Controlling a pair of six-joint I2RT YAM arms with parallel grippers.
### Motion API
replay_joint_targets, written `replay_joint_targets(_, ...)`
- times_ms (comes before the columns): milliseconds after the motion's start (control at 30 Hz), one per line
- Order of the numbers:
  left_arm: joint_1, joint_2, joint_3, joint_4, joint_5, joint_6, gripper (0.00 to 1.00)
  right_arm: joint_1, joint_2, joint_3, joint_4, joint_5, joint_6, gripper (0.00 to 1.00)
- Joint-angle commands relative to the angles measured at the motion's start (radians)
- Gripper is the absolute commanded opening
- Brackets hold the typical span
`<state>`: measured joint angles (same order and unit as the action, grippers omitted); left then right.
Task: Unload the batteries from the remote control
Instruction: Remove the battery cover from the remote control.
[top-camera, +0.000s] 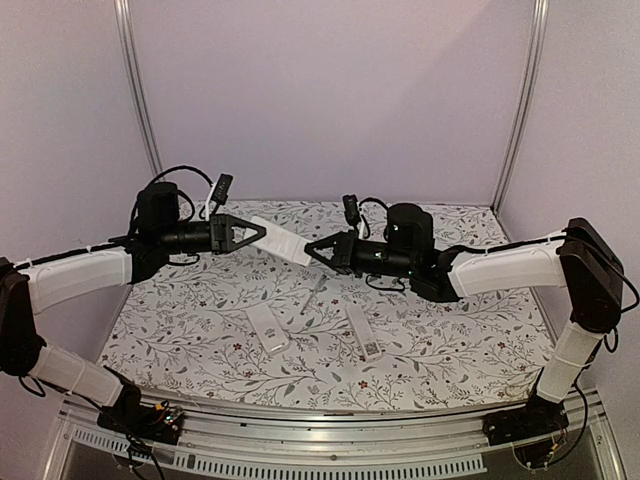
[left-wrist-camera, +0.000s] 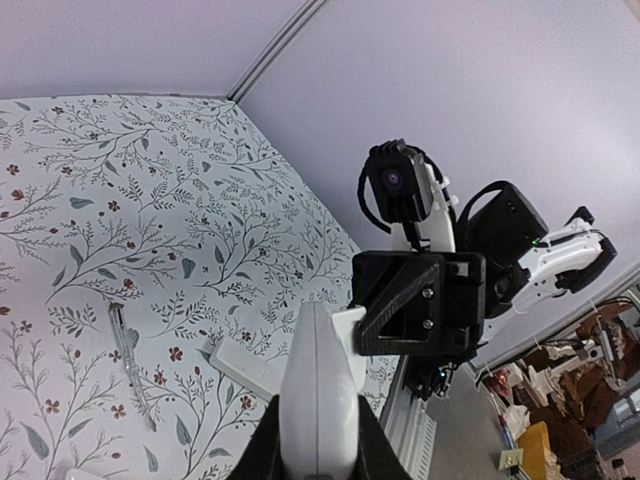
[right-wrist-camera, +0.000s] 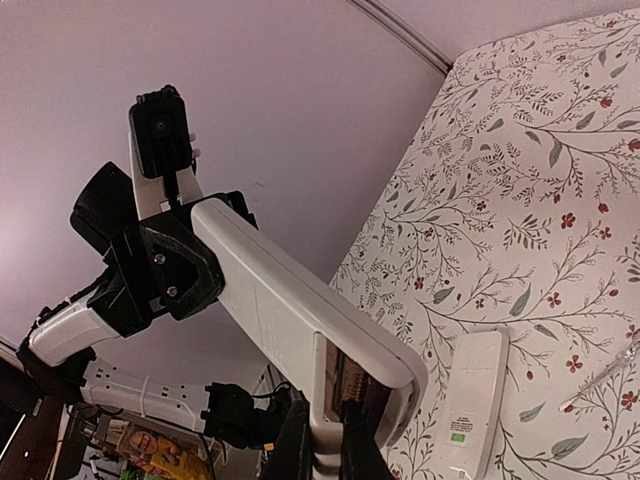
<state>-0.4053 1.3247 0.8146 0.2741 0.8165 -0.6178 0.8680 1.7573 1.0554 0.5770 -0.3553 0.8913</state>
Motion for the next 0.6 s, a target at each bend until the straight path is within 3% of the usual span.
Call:
replay_joint_targets(0,0.007,-0.022,-0.006,0.078,0.073,-0.032,0.00,-0.006,0.010,-0.017,-0.013,0.035,0.003,0.00)
replay_joint_targets(567,0.063,-0.039,-0.010,0.061,0.033,-0.043,0.00,-0.006,-0.069,-0.080,-0.005,0.098,-0.019,0.00)
